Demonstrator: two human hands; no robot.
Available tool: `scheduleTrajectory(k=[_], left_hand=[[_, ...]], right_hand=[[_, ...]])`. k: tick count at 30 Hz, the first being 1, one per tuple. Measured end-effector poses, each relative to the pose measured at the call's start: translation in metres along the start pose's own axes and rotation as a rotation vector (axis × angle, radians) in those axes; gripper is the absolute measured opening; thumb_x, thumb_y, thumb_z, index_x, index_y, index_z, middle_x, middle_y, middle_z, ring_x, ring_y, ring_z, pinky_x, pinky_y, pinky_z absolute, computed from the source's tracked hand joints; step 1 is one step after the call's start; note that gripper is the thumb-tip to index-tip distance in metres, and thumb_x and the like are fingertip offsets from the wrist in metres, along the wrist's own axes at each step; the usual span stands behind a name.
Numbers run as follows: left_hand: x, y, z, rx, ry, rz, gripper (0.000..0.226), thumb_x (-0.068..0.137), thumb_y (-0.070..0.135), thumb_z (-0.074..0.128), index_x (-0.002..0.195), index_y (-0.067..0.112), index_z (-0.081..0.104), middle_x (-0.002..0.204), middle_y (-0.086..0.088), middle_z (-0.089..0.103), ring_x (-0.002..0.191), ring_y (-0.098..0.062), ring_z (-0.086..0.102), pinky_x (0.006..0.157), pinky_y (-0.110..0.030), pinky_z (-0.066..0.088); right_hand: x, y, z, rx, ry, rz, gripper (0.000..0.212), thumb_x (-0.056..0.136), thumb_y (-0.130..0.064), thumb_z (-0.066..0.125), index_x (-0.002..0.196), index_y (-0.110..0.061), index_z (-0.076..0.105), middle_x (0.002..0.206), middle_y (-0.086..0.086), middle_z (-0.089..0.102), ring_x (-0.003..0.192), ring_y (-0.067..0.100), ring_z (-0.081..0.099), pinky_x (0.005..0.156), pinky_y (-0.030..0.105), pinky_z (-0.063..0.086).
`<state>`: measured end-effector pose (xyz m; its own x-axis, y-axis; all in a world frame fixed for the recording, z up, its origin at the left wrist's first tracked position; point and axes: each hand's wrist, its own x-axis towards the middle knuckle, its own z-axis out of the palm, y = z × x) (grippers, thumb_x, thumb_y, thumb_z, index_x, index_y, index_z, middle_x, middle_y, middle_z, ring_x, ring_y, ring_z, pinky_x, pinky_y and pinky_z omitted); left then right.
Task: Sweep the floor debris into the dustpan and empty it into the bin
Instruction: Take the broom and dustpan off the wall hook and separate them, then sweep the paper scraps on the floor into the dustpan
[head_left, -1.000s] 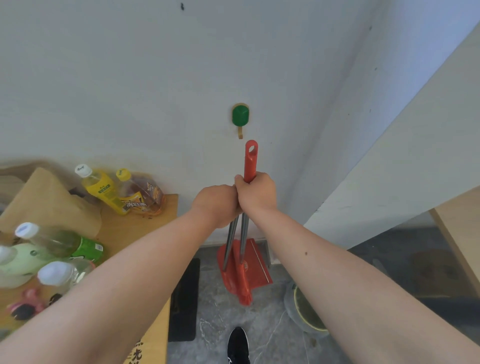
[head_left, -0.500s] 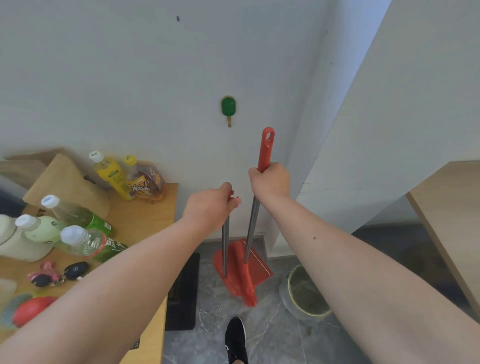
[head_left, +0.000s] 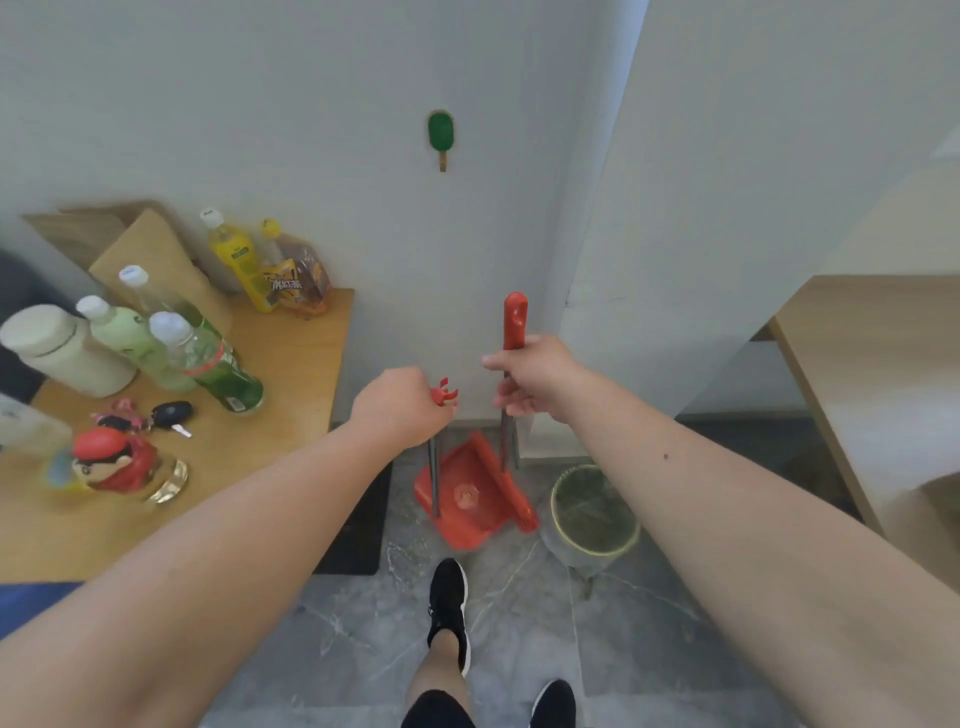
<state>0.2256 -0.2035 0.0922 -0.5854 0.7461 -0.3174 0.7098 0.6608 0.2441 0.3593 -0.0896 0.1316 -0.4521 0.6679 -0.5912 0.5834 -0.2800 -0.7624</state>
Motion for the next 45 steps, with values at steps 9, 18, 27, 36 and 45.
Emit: scheduleTrajectory(k=[9, 18, 27, 36, 45], left_hand=[[-0.126, -0.019, 0.042, -0.198, -0.314, -0.32, 0.03, 0.087, 0.031, 0.074, 0.073, 0.01, 0.057, 0.057, -0.008, 0.057, 0.046, -0.023, 0.051, 0.052, -0.026, 0.041], [-0.232, -0.059, 0.092, -0.274, -0.203, -0.397, 0.041, 0.093, 0.045, 0.066, 0.073, 0.01, 0.058, 0.054, -0.006, 0.056, 0.041, -0.02, 0.052, 0.043, -0.024, 0.04], [-0.326, -0.067, 0.138, -0.164, -0.226, -0.185, 0.043, 0.088, 0.053, 0.067, 0.075, 0.013, 0.06, 0.073, -0.004, 0.063, 0.064, -0.021, 0.063, 0.055, -0.029, 0.046], [-0.421, -0.06, 0.177, 0.024, -0.236, 0.015, 0.045, 0.086, 0.06, 0.065, 0.073, 0.018, 0.06, 0.086, -0.004, 0.068, 0.084, -0.029, 0.067, 0.069, -0.033, 0.051], [-0.516, -0.007, 0.228, 0.209, -0.304, 0.175, 0.038, 0.088, 0.058, 0.062, 0.079, 0.021, 0.063, 0.086, 0.0, 0.066, 0.083, -0.025, 0.065, 0.067, -0.031, 0.045]], right_hand=[[-0.056, 0.086, 0.002, 0.297, -0.312, 0.434, 0.033, 0.091, -0.029, 0.045, 0.107, -0.004, 0.059, 0.101, 0.025, 0.056, 0.088, 0.039, 0.061, 0.07, 0.04, 0.054], [-0.113, 0.157, 0.033, 0.213, -0.366, 0.564, 0.006, 0.081, -0.014, 0.058, 0.081, -0.01, 0.054, 0.078, 0.008, 0.043, 0.058, 0.018, 0.045, 0.047, 0.022, 0.05], [-0.22, 0.247, 0.071, 0.448, -0.246, 0.494, 0.023, 0.091, 0.001, 0.05, 0.07, -0.01, 0.048, 0.04, -0.006, 0.039, 0.051, 0.007, 0.041, 0.037, 0.022, 0.051], [-0.346, 0.351, 0.072, 0.539, -0.153, 0.586, 0.018, 0.099, 0.006, 0.042, 0.082, 0.002, 0.045, 0.031, 0.01, 0.042, 0.022, 0.018, 0.046, 0.071, 0.032, 0.056], [-0.415, 0.464, 0.024, 0.457, -0.051, 0.714, 0.021, 0.096, 0.002, 0.034, 0.077, 0.0, 0.039, 0.071, 0.008, 0.032, 0.05, 0.008, 0.03, 0.036, 0.015, 0.042]])
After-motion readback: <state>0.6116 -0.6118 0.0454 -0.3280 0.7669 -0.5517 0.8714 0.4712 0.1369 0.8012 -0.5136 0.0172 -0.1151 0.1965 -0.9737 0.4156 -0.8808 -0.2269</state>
